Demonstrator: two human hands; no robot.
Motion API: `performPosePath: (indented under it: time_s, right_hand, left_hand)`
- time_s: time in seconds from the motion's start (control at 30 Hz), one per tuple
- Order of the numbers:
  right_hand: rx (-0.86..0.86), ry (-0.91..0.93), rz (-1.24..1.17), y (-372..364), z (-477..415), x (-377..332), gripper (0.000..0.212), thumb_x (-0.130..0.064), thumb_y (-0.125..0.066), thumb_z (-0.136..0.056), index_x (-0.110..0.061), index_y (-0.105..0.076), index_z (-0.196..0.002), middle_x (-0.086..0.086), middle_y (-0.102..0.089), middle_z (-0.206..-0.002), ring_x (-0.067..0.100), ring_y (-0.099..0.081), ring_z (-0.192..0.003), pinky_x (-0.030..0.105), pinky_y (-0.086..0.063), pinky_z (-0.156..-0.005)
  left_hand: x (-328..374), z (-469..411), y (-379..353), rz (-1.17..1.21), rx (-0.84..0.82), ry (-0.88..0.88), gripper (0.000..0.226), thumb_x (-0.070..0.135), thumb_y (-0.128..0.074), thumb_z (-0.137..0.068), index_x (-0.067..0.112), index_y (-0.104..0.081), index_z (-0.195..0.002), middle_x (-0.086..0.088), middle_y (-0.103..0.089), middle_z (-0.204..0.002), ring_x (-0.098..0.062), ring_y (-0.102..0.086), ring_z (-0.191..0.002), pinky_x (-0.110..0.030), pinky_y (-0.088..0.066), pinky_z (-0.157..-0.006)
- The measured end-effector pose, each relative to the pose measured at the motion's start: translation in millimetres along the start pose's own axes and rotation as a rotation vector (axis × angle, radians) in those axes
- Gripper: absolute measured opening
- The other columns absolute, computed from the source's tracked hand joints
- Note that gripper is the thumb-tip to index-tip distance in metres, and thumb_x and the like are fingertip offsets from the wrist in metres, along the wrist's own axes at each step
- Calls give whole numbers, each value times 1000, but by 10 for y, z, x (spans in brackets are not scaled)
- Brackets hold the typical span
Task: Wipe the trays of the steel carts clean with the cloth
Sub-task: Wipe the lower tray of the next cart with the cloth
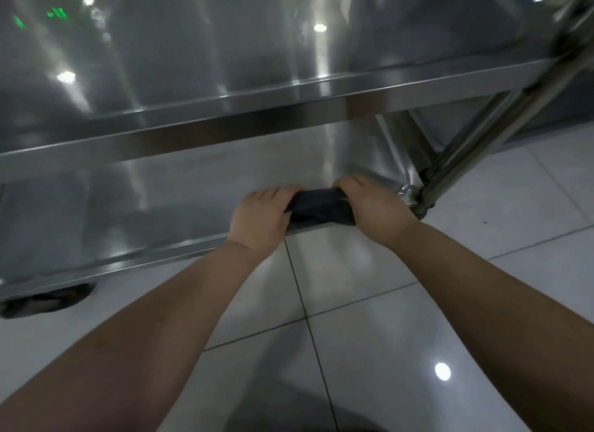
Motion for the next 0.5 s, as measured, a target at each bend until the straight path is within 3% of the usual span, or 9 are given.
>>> performPosePath:
  time_s: [0.1,0.2,0.27,0.37,0.5]
  right_hand:
    - [49,-29,-127,266,235,-126,21,-14,-57,-94,-3,-56,-111,16,-57,-105,33,-55,-94,41,-43,-77]
    - [-24,-103,-230,340,583,-222,43,-38,-70,-86,-9,-55,-115,4,-54,-103,19,-49,-92,30,-35,-74]
    - [-50,-192,-278,414,820,-192,41,-35,-71,-86,-15,-54,-118,2,-57,-107,19,-52,-96,28,-36,-75]
    - [39,-308,-370,808,1103,-21,30,-24,-71,-87,-19,-54,-111,-6,-60,-97,12,-55,-85,23,-38,-71]
    - [-15,-332,-320,1678,1334,92,22,-19,-75,-83,-24,-59,-97,-12,-59,-83,8,-55,-77,11,-37,-66]
  left_hand:
    - [145,58,190,22,-36,12,32,1,-67,-79,7,-65,-110,-16,-69,-89,-37,-62,-84,-40,-43,-73]
    - [349,207,316,-19,-42,7,26,1,-65,-75,9,-67,-99,-11,-68,-80,-35,-62,-77,-40,-45,-71]
    - [545,228,409,-22,-64,-52,30,-1,-70,-69,12,-68,-95,-7,-67,-79,-32,-63,-69,-38,-48,-65]
    - [855,30,501,-7,-166,-168,37,-1,-78,-67,15,-69,-100,-5,-64,-92,-29,-64,-72,-36,-49,-63]
    - [1444,-386,737,15,-262,-310,26,19,-57,-91,22,-58,-117,-3,-57,-109,-27,-60,-92,-32,-37,-68]
Point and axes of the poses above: each hand's wrist, its own z-axis away from the middle knuckle, its own y-axis out of the back of the hand, x = y × z, the point moved 7 cm from there along -z, towards the middle knuckle
